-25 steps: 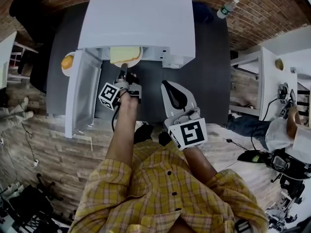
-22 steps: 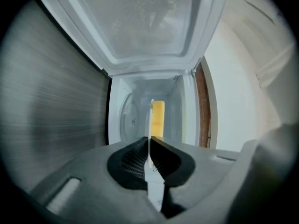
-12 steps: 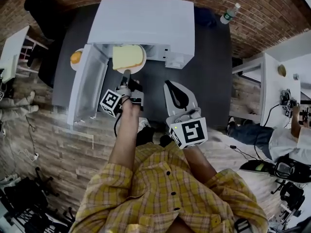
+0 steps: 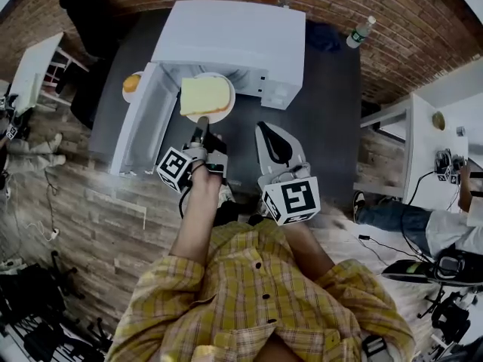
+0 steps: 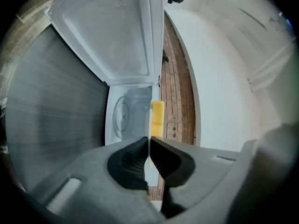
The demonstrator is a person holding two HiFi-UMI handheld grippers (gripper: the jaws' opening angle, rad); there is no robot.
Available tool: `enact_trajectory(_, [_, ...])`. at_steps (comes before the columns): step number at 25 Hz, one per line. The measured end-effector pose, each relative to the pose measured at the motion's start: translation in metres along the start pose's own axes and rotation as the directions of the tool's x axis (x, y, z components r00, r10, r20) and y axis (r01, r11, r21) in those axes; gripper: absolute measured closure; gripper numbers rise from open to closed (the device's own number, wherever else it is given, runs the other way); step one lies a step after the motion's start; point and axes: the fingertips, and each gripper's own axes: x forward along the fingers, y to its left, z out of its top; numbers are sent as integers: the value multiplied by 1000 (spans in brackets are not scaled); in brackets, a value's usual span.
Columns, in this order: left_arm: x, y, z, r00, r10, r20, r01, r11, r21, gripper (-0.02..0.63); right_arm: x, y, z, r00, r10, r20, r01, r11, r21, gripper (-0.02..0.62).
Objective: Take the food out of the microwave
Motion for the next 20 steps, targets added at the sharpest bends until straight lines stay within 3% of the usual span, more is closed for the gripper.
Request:
enact_trajectory(8, [-25, -48, 0, 1000, -6, 30, 6, 1000, -6, 594, -2, 7, 6, 1000, 7, -4, -7, 1000, 11, 595])
enact_trajectory(12, [-36, -74, -8, 998, -47, 31, 49, 998, -42, 594, -1, 11, 15, 1000, 6, 7, -6, 1000, 6, 600])
enact_trajectory(15, [-44, -81, -11, 999, -37, 31, 39, 997, -73, 594, -1, 13, 22, 1000, 9, 18, -9, 1000, -2, 601])
enact_trajectory(20, [-52, -115, -19, 992, -123, 34, 125, 990, -71, 594, -3, 15, 29, 999, 17, 27, -17, 1000, -4, 600])
